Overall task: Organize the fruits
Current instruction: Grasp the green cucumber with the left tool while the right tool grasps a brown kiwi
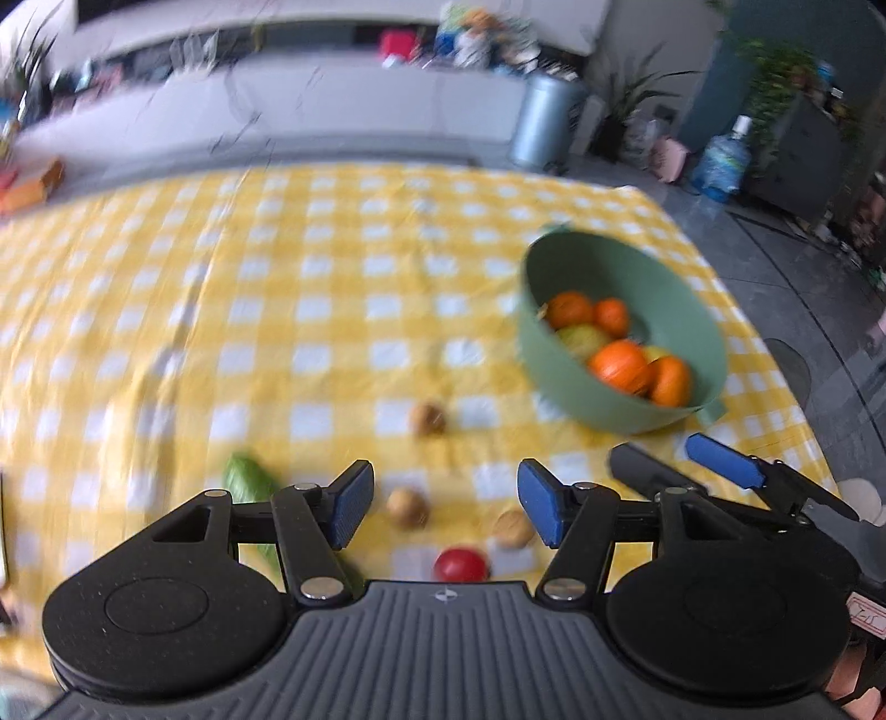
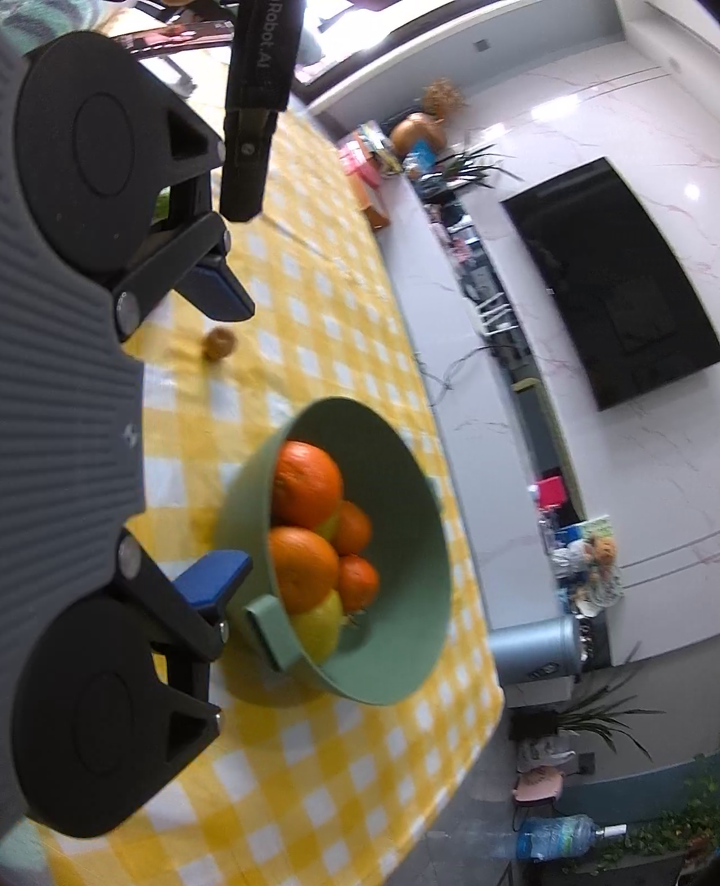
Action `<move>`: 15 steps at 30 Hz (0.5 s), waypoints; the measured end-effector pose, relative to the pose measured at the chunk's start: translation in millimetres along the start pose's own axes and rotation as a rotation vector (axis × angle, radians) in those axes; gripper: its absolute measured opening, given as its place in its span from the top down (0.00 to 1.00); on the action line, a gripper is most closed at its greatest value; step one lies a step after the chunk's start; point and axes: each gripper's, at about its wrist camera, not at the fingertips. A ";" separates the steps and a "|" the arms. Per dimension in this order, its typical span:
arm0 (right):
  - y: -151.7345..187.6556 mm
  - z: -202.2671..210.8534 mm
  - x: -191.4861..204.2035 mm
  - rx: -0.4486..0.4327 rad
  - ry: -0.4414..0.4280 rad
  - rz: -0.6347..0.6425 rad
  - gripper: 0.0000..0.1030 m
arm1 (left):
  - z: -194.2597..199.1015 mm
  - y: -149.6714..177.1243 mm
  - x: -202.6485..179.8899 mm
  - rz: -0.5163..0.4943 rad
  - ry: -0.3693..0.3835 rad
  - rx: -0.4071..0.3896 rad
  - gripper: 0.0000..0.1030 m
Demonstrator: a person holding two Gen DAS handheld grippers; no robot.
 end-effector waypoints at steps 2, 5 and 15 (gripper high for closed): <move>1.9 -3.7 1.5 0.023 0.007 0.009 0.21 | -6.0 4.4 11.8 0.046 -0.020 0.031 0.31; 4.1 -10.7 2.4 0.065 0.012 0.016 0.29 | -13.1 11.3 28.1 0.103 -0.024 0.072 0.31; 17.1 -39.0 25.5 0.233 -0.021 0.179 0.50 | -32.9 27.7 58.0 0.261 -0.132 0.117 0.30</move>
Point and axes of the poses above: each gripper's, at about its wrist camera, not at the fingertips, and z roughly against the way its jaws point, x to its left, y to its underside, and after that the axes turned 7 degrees about -y, right-handed
